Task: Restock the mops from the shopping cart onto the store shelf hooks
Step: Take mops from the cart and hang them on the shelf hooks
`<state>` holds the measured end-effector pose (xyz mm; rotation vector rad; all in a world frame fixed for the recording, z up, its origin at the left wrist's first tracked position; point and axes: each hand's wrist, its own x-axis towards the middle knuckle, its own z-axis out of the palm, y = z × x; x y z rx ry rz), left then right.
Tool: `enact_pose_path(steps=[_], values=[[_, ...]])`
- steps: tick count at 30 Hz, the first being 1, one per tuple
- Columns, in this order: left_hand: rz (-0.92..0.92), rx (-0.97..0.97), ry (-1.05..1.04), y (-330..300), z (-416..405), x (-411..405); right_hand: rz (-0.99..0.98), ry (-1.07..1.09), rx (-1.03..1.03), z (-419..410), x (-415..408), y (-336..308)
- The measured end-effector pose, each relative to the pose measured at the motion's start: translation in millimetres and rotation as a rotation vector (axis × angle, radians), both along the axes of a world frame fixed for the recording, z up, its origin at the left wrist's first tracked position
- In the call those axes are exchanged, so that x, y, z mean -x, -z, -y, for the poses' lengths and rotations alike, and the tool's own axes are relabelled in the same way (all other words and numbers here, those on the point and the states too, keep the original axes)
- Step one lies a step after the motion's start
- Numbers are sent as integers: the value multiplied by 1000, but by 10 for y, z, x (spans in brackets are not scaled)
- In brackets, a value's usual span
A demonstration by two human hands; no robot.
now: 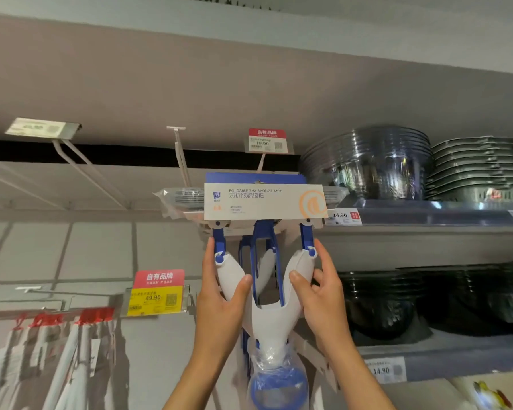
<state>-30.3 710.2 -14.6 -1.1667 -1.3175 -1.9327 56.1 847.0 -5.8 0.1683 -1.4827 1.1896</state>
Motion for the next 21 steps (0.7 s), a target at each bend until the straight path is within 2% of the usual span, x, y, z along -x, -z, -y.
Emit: enact_pose_path(steps=[14, 21], values=[[-108, 4, 16, -371, -110, 156, -83, -2, 1, -81, 80, -340], [-102, 9, 5, -489, -189, 241, -55, 0, -1, -129, 146, -493]])
